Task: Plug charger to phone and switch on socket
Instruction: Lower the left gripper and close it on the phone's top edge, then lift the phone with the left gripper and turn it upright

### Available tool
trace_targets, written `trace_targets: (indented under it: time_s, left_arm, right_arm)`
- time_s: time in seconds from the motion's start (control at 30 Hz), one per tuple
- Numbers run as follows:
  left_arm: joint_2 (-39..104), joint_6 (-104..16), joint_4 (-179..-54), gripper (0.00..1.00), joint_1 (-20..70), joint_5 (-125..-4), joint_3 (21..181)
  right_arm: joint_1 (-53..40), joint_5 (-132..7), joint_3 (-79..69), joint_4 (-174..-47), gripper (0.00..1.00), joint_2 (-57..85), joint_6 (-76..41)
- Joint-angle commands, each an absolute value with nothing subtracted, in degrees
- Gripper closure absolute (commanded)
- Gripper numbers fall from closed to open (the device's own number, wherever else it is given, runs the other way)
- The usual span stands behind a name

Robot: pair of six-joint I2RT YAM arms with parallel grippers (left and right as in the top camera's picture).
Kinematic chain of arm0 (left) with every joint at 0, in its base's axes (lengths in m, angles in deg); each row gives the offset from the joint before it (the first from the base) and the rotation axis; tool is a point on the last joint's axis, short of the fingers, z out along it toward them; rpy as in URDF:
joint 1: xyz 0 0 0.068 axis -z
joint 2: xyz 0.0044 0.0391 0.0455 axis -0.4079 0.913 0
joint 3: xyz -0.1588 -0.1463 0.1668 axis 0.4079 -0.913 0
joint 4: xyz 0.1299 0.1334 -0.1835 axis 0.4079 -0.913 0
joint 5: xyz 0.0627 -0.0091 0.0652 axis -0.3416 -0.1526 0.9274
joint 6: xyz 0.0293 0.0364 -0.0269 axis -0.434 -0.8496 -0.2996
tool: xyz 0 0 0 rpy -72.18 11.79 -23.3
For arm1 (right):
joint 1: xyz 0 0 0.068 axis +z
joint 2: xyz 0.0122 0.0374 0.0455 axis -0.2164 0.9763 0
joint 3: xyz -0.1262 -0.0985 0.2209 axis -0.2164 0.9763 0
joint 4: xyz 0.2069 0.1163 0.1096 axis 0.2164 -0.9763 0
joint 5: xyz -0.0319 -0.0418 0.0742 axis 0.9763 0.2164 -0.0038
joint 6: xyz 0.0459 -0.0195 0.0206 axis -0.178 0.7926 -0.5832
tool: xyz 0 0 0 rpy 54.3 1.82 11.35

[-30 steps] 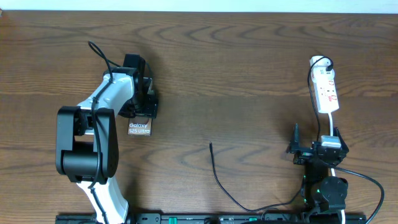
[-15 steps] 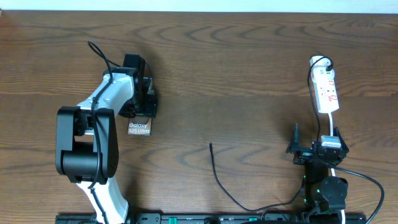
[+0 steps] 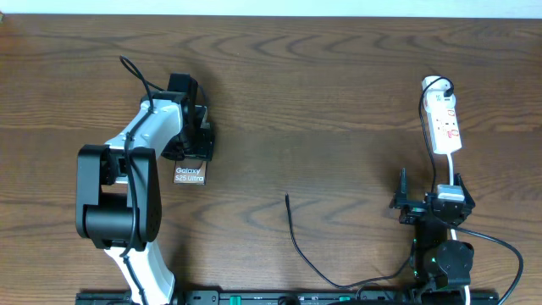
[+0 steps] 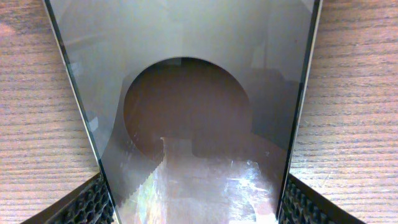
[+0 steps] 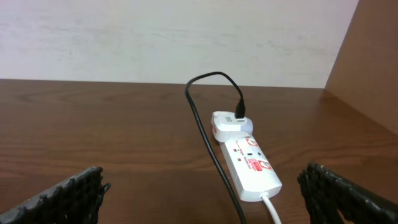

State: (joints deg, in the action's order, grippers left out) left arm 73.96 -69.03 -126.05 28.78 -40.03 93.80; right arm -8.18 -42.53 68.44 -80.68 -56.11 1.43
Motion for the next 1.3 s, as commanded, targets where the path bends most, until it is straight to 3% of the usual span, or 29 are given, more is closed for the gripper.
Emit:
trace_targets:
  time_s: [0.0, 0.2, 0.9, 1.1, 1.27]
  left_arm:
    - [75.3, -70.0, -126.2, 0.48, 28.6, -39.8, 91.8]
    - [75.3, -69.9, -126.2, 0.92, 28.6, -39.8, 91.8]
    - [64.5, -68.9, -127.3, 0.93, 28.6, -46.2, 96.8]
    - [59.8, -64.4, -127.8, 0.93, 28.6, -53.5, 96.8]
    - [58.7, -57.8, -127.3, 0.92, 28.6, -68.5, 96.8]
  right_arm:
    - [-7.8, -42.6, 68.5, -81.0, 0.01, -56.4, 2.0]
    - [-7.8, -42.6, 68.5, -81.0, 0.01, -56.4, 2.0]
    - [-7.8, -42.6, 68.5, -81.0, 0.01, -56.1, 2.0]
    - [-7.8, -42.6, 68.5, -81.0, 0.01, -56.1, 2.0]
    - [-7.8, -42.6, 68.5, -81.0, 0.01, -56.1, 2.0]
